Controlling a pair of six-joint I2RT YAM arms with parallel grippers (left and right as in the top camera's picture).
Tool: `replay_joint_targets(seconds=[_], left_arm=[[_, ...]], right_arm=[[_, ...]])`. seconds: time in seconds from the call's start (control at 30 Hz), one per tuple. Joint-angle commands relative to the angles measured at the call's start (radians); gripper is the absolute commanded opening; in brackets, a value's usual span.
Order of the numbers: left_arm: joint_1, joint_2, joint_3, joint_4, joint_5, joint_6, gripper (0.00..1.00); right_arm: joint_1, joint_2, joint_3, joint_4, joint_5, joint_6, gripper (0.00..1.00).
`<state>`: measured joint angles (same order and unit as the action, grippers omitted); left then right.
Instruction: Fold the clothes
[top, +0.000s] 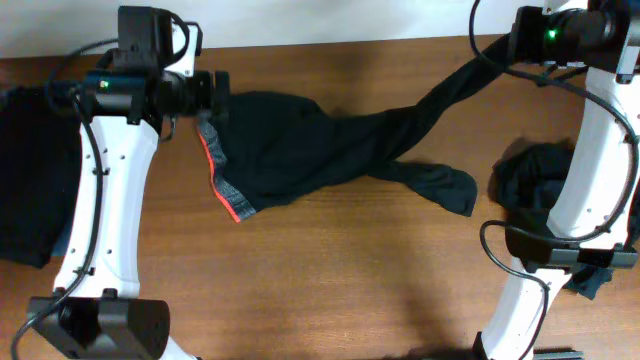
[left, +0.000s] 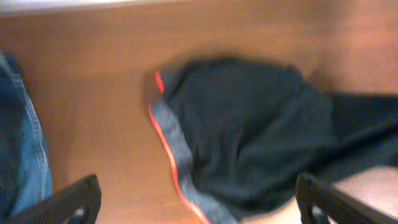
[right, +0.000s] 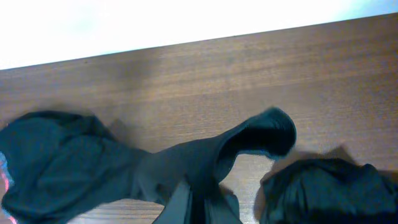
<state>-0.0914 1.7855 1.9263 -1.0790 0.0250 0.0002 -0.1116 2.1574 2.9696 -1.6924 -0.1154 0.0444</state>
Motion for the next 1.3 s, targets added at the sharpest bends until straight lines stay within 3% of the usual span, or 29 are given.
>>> replay_joint_targets(seconds=[0.0,0.23,0.37,0.73,0.97,1.27], left_arm=[[0.002,-0.028,0.011,-0.104,-0.003,-0.109,0.99],[0.002,-0.028,-0.129,-0.199,0.106,-0.119,0.98],[0.002,-0.028,-0.299,-0.174,0.121,-0.12,0.89],[-0.003,-0.028,-0.612,0.055,0.2,-0.121,0.4],[-0.019,-0.028,-0.778,0.224,0.185,-0.148,0.39],[-0.019,-0.028,-0.906,0.404,0.184,-0.32,0.42]], right_arm=[[-0.002,-0.008,0.007,-0.006,0.022,-0.011,0.04],[-0.002,-0.008,0.007,-0.006,0.021,-0.011,0.04],[-0.002,-0.008,0.007,-0.006,0.022,-0.011,0.04],[-0.002,-0.002,0.006,-0.003,0.022,-0.011,0.04],[-0.002,0.01,0.002,-0.003,0.022,-0.011,0.04],[-0.002,0.01,0.002,-0.006,0.022,-0.011,0.04]])
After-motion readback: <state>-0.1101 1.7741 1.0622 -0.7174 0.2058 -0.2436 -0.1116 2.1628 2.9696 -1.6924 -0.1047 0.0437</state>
